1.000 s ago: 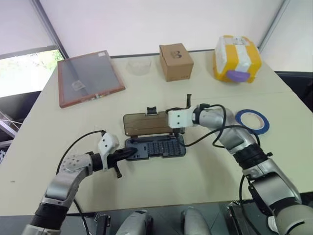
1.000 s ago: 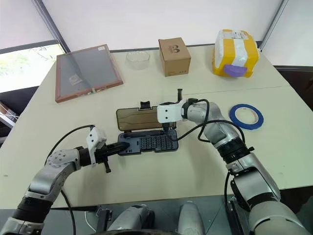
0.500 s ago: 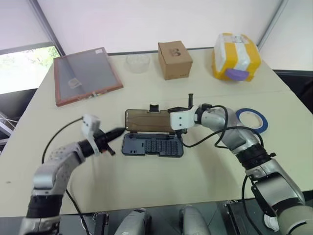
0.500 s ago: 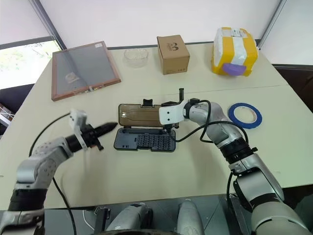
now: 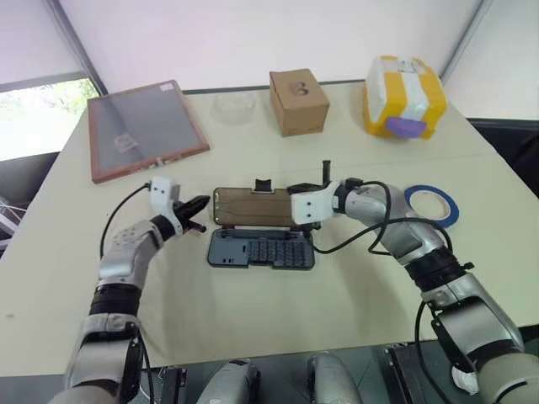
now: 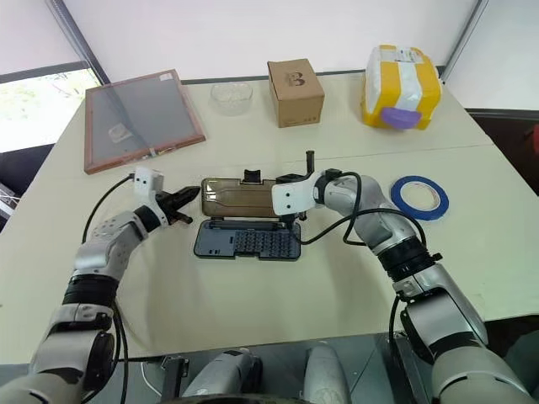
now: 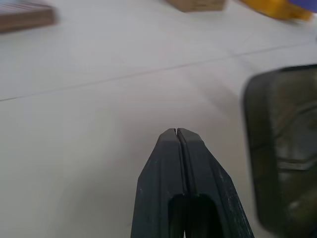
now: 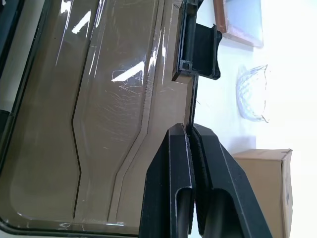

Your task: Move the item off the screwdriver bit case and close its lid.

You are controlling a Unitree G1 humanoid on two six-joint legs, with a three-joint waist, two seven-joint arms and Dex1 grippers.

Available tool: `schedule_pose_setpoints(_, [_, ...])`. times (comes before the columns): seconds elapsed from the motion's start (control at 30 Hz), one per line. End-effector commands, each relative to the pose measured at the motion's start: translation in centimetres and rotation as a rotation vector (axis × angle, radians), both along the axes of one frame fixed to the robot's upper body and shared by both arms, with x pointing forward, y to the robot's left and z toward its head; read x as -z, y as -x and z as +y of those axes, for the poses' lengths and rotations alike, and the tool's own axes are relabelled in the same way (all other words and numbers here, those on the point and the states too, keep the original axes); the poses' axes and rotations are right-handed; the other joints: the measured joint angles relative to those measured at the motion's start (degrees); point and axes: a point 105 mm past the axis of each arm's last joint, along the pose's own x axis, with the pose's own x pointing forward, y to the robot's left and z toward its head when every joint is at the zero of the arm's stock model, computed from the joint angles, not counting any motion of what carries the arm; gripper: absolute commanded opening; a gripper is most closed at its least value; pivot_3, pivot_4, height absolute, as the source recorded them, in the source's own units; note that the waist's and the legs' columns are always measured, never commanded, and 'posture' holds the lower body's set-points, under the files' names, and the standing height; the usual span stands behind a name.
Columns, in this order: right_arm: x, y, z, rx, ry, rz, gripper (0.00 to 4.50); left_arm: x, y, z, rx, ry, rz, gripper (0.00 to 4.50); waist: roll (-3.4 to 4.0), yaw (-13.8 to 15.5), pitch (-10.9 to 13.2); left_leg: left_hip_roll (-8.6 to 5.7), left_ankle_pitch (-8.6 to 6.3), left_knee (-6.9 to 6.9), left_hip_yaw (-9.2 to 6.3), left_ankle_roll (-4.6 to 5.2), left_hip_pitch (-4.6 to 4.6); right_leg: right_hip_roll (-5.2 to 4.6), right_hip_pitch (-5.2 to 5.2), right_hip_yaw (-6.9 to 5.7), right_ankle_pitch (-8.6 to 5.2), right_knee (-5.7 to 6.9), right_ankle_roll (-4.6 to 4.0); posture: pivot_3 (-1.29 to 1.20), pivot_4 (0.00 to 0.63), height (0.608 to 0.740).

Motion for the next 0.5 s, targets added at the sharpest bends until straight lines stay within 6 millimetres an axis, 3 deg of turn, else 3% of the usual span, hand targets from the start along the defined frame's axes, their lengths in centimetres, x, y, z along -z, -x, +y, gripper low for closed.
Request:
schedule_pose_setpoints(0.03, [-1.5,0.2,0.7,-0.03,-0.021,-0.054,0.04,-0.3,-0.4,-0.3,0.081,-0.042,-0.015,0.0,0.0,-0.2,0.0,0.0,0.0,0.0,0.0,0.0,-0.01,0.0,-0.02,0.0,0.0,0.01,0.0,0.0,0.15,0.74])
schedule_pose_setpoints(0.33, [-1.6,0.3,0.9,-0.036,-0.032,-0.054,0.04,-0.2,-1.4,-1.3,0.212,-0.023,0.033,0.0,-0.02,-0.3,0.0,0.0,0.0,0.01,0.0,0.0,-0.08,0.01,-0.1,-0.01,0.0,0.05,0.01,0.0,0.15,0.74])
schedule_pose_setpoints(0.43, [-1.9,0.3,1.0,-0.04,-0.04,-0.058,0.97,-0.6,-1.7,-1.7,0.23,0.017,0.042,0.0,-0.02,-0.3,0.0,-0.01,0.0,0.02,0.0,0.0,-0.09,0.01,-0.11,-0.01,0.0,0.06,0.01,0.0,0.15,0.74])
schedule_pose_setpoints(0.5, [-2.2,0.4,1.1,-0.043,-0.044,-0.07,1.88,-1.0,-1.7,-2.1,0.26,0.06,0.055,0.0,-0.03,-0.4,0.0,-0.01,0.0,0.05,0.0,0.0,-0.2,0.01,-0.23,-0.01,0.01,0.1,0.01,0.0,0.15,0.74])
